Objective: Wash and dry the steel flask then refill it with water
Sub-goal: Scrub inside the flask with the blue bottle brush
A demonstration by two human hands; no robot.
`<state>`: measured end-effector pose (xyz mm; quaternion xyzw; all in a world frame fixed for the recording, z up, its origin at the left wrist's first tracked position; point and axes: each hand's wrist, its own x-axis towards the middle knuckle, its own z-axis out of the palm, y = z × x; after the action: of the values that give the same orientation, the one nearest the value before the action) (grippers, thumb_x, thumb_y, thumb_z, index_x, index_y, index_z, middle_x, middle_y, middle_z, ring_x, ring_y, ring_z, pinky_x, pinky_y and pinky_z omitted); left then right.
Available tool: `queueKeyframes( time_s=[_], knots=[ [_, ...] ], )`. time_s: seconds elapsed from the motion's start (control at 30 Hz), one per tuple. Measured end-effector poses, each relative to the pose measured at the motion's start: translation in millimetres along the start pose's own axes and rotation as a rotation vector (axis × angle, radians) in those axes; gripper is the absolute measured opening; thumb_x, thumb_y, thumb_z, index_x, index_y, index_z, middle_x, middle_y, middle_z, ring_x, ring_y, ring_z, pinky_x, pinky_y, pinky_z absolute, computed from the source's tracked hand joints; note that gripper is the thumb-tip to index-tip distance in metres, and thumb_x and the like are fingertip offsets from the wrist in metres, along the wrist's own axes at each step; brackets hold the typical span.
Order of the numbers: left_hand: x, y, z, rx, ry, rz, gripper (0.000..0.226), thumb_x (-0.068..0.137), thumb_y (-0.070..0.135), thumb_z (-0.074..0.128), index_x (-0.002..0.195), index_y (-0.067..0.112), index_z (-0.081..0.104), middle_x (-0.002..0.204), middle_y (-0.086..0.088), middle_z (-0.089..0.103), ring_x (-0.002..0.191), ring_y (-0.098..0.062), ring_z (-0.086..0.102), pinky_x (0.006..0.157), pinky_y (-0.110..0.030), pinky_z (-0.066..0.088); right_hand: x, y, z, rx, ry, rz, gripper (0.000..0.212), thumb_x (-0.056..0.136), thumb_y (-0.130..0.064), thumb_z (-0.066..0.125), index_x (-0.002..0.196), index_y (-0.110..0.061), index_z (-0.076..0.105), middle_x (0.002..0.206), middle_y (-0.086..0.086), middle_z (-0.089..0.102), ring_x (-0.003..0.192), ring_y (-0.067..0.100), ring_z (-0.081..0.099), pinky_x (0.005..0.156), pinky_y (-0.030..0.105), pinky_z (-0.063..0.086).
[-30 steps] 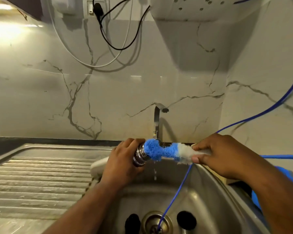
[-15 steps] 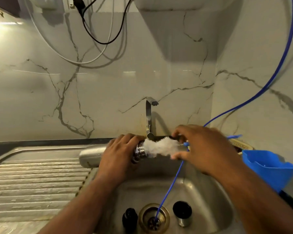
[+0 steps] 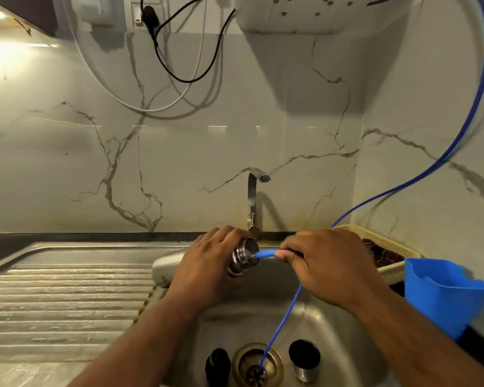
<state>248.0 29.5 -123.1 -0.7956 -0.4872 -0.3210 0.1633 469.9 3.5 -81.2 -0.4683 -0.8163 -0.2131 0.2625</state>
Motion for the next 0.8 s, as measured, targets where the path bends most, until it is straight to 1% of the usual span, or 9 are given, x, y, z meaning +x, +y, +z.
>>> queueKeyframes(
  time_s=[0.07,0.13,0.17,0.23,0.33,0.43,0.53,0.7,0.8],
  knots=[
    [0,-3,-2,0.012,-0.013,-0.029,0.073,0.078,0.037,0.082,0.138,0.039,0.041,0.134,0.016,0.050,0.121,-0.007,0.046,0.106,-0.024,0.037,0,-4,5,-0.069,0.060,0.038,0.025,0.097,-0.053,0.056,0.096,-0.034,0.071,0.083,-0.010,0.068,0.082,0.017,0.064,0.094,0.044,0.041],
    [1,-1,-3,-0.036,-0.011,-0.083,0.093,0.076,0.033,0.084,0.149,0.040,0.026,0.139,0.014,0.049,0.127,-0.008,0.045,0.112,-0.027,0.036,-1,-19,3,-0.197,0.149,0.075,0.031,0.086,-0.055,0.068,0.104,-0.030,0.073,0.099,-0.006,0.071,0.103,0.023,0.067,0.116,0.066,0.015],
    [2,2,-2,-0.093,-0.004,-0.102,0.110,0.074,0.030,0.085,0.156,0.039,0.011,0.141,0.013,0.050,0.129,-0.009,0.046,0.113,-0.026,0.034,-1,-30,2,-0.224,0.165,0.069,0.045,0.081,-0.056,0.073,0.114,-0.026,0.072,0.108,-0.003,0.072,0.112,0.024,0.066,0.116,0.073,0.006],
    [2,12,-1,-0.192,-0.024,-0.121,0.139,0.075,0.025,0.086,0.155,0.038,-0.026,0.142,0.010,0.051,0.128,-0.009,0.049,0.110,-0.021,0.032,-2,-49,7,-0.213,0.169,0.001,0.068,0.072,-0.052,0.083,0.130,-0.019,0.067,0.112,0.000,0.072,0.115,0.024,0.066,0.116,0.075,0.002],
    [0,21,1,-0.253,-0.037,-0.090,0.147,0.078,0.020,0.086,0.144,0.036,-0.045,0.127,0.006,0.058,0.103,-0.006,0.055,0.096,-0.020,0.045,0,-57,14,-0.206,0.155,-0.040,0.067,0.068,-0.038,0.090,0.128,-0.019,0.066,0.100,-0.002,0.069,0.101,0.022,0.068,0.120,0.068,0.004],
    [-1,23,-1,-0.321,0.011,-0.093,0.149,0.076,0.021,0.088,0.144,0.040,-0.044,0.114,0.010,0.057,0.093,-0.007,0.056,0.085,-0.024,0.047,-1,-46,17,-0.170,0.128,-0.054,0.070,0.066,-0.046,0.090,0.128,-0.028,0.062,0.106,-0.003,0.063,0.102,0.022,0.065,0.118,0.060,0.018],
    [-1,24,-5,-0.359,0.021,-0.095,0.149,0.072,0.025,0.091,0.147,0.044,-0.037,0.119,0.010,0.060,0.098,-0.009,0.060,0.089,-0.034,0.054,-2,-30,16,-0.169,0.191,-0.156,0.073,0.068,-0.050,0.088,0.132,-0.030,0.060,0.112,-0.004,0.057,0.106,0.018,0.061,0.108,0.045,0.023],
    [-3,15,-27,-0.209,-0.041,-0.062,0.140,0.059,0.068,0.084,0.150,0.055,-0.022,0.132,0.025,0.050,0.113,0.000,0.052,0.097,-0.027,0.048,-7,6,13,-0.137,0.304,-0.365,0.055,0.091,-0.052,0.068,0.140,-0.031,0.056,0.121,-0.010,0.055,0.111,0.012,0.057,0.099,0.039,0.022],
    [-3,1,-31,-0.229,-0.233,-0.126,0.109,0.054,0.071,0.082,0.143,0.061,0.020,0.123,0.028,0.058,0.100,0.003,0.061,0.091,-0.025,0.055,-7,10,18,-0.091,0.271,-0.373,0.058,0.092,-0.050,0.068,0.145,-0.034,0.052,0.120,-0.009,0.055,0.111,0.012,0.057,0.100,0.038,0.022]
  ],
)
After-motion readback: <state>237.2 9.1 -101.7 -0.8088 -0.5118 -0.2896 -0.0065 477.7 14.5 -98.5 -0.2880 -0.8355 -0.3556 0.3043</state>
